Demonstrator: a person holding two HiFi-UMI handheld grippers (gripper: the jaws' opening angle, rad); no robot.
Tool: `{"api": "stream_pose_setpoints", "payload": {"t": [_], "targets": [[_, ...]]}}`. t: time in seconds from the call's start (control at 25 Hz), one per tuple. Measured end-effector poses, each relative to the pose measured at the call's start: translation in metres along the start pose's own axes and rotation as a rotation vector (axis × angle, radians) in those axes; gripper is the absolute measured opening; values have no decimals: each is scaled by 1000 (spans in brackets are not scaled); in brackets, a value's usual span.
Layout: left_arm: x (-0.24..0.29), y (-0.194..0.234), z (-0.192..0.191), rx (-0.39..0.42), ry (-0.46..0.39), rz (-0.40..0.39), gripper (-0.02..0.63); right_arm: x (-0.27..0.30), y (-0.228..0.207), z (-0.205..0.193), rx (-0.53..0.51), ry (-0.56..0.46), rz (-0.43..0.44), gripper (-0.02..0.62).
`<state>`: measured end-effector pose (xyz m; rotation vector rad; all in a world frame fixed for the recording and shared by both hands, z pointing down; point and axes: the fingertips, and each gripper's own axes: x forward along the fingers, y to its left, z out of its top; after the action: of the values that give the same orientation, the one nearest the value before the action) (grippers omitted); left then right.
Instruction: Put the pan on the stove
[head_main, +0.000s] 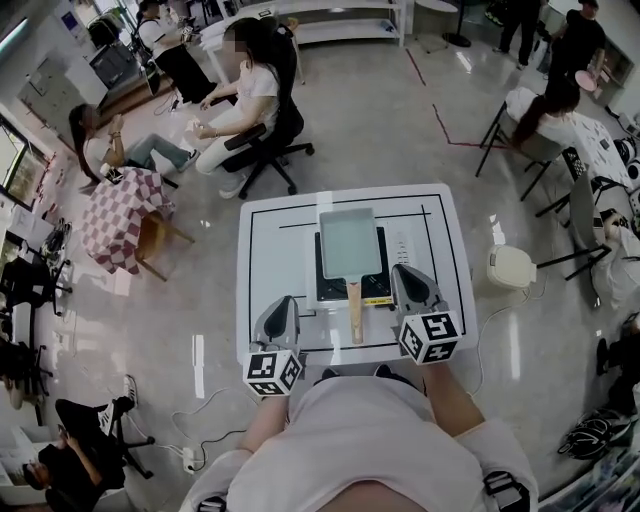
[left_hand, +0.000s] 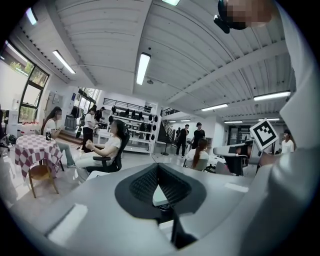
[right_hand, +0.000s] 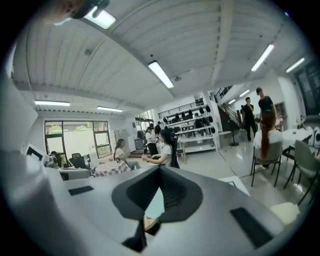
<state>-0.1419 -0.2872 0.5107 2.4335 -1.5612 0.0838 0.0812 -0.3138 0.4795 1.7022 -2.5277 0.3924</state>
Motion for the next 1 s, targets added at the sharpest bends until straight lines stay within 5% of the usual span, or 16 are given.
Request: {"api": "stream_pose_setpoints", "payload": {"t": [0.32,1.0], "targets": [[-15,-12,25,-39,-51,-17,11,-34,25,42,-30,-82,21,8],[-39,-30,28,-27,-86,-40,11,-70,35,45,-37,-117,-29,8]]}}
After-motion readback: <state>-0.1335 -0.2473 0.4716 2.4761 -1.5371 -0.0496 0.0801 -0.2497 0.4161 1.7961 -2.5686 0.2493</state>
